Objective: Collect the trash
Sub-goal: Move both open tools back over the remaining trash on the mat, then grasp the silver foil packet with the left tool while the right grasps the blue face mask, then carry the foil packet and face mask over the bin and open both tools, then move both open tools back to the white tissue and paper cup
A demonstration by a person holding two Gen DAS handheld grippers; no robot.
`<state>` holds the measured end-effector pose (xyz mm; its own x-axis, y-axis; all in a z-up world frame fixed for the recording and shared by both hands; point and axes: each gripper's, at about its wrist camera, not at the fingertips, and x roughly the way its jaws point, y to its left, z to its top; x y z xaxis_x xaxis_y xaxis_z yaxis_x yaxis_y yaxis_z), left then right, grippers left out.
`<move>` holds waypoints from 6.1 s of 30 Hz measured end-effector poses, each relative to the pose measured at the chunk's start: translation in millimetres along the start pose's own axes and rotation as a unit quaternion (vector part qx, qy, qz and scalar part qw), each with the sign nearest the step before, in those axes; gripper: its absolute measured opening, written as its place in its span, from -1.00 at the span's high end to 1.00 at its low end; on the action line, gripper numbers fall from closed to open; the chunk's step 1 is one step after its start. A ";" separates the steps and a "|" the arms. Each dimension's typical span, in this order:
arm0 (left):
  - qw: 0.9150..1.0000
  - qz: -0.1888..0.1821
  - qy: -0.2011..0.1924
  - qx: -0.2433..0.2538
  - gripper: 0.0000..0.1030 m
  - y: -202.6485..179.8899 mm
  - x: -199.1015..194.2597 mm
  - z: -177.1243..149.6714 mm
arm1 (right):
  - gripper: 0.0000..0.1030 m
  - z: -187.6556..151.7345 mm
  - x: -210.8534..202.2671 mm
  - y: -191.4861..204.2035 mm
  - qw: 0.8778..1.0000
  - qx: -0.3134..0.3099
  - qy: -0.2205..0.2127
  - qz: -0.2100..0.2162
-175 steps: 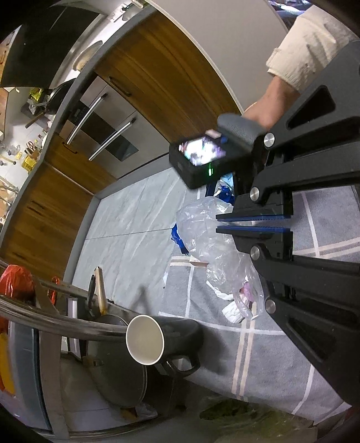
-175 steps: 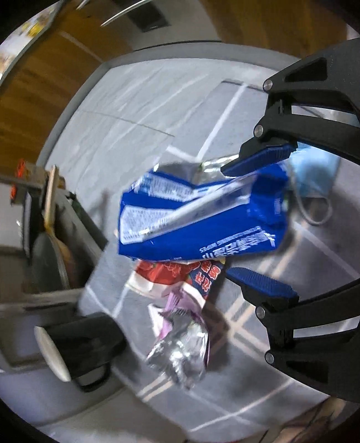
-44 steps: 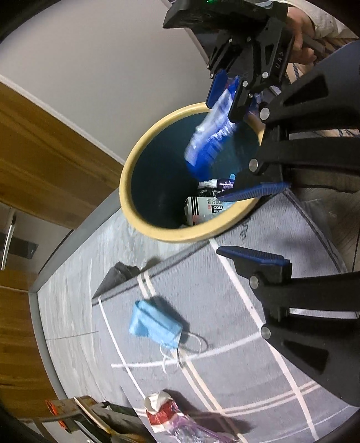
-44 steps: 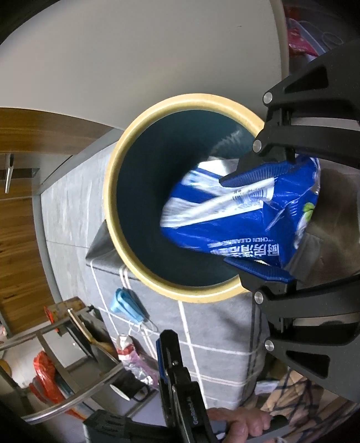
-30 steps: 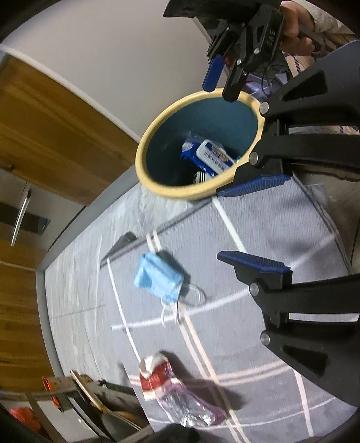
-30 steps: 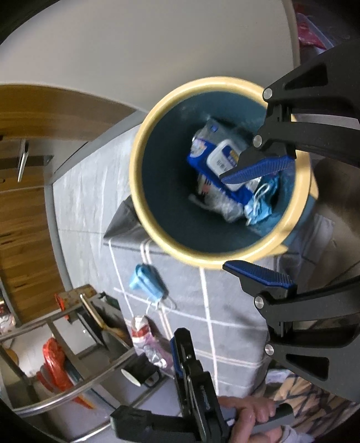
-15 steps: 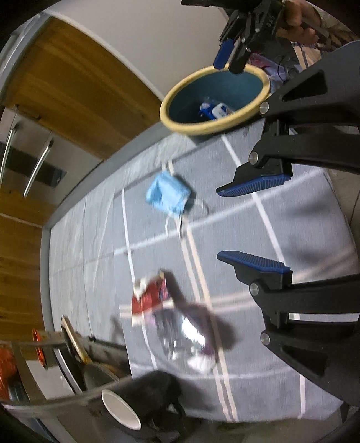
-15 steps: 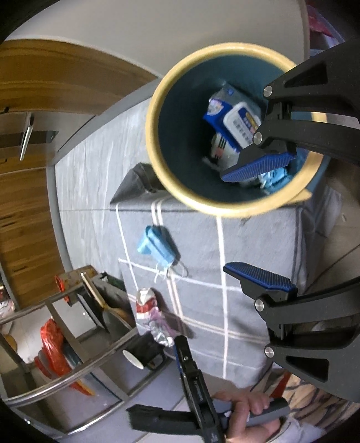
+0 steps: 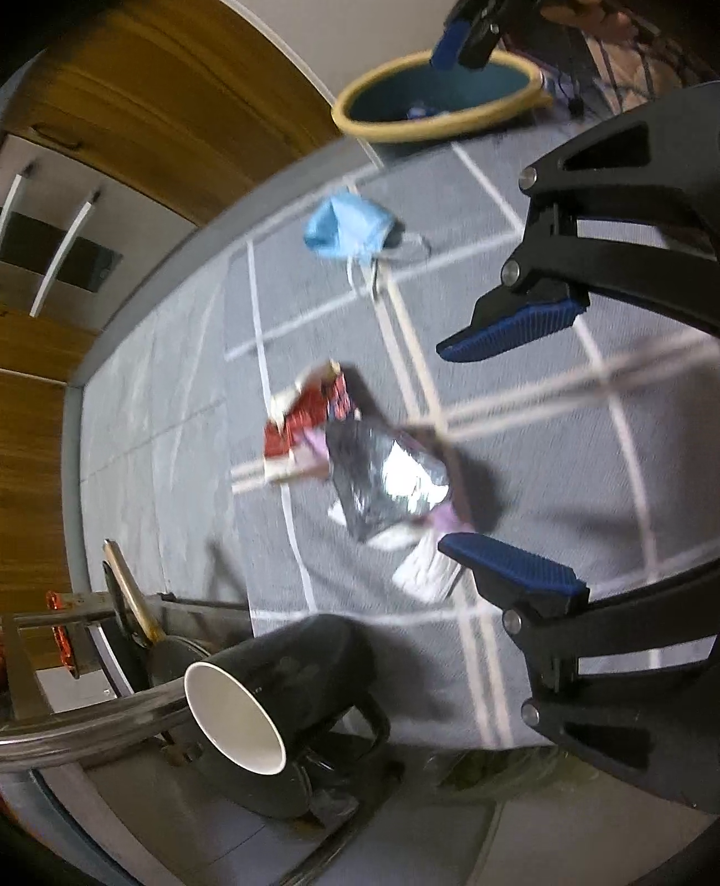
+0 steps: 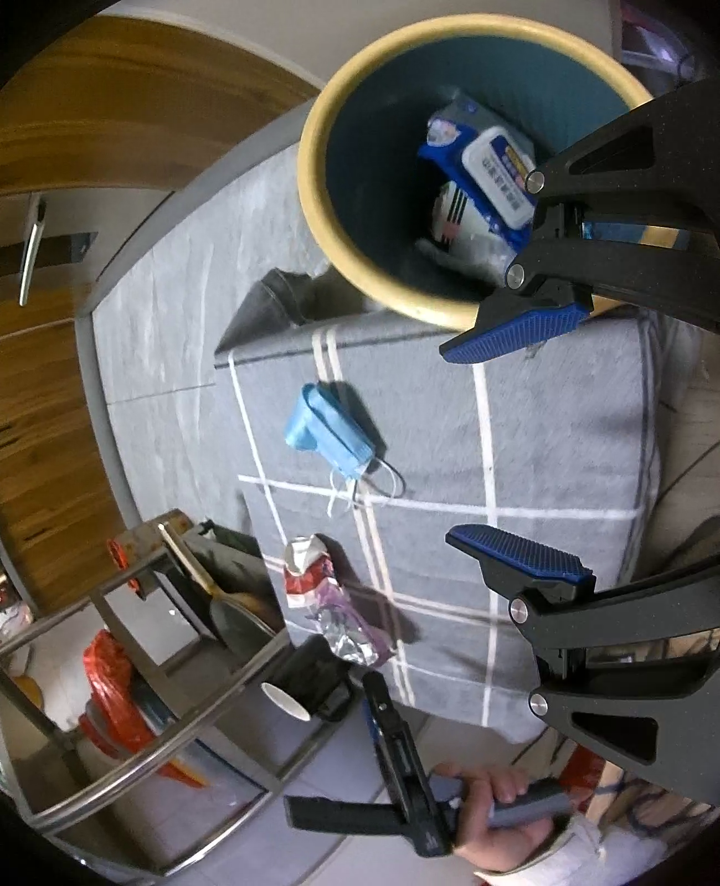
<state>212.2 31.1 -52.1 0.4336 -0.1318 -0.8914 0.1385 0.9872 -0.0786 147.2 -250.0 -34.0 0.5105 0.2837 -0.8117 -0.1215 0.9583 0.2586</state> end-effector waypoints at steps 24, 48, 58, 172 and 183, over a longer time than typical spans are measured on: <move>0.993 0.072 0.027 0.093 0.68 2.9 53.0 3.4 | -0.20 49.1 91.9 -8.5 0.998 0.050 0.024 0.016; 0.996 -0.086 -0.025 0.002 0.84 -22.1 -24.6 -5.2 | 0.80 50.2 98.2 -1.9 0.998 0.054 0.017 0.015; 0.992 -0.107 -0.054 0.035 0.84 -66.2 -56.2 -15.2 | 0.80 22.0 12.5 -3.6 0.999 0.025 -0.023 0.023; 0.998 -0.057 0.002 0.022 -0.10 -44.3 -2.9 -22.5 | -0.20 8.8 -13.0 8.7 0.998 -0.019 -0.058 -0.022; 1.000 0.001 0.004 0.006 -0.10 14.3 21.2 -2.4 | -0.20 65.5 77.7 85.5 0.995 -0.091 -0.026 0.010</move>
<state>221.2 42.6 -73.2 0.4266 -0.1282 -0.8953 0.1475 0.9865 -0.0710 232.2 -148.2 -40.7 0.5493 0.3054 -0.7778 -0.2814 0.9441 0.1720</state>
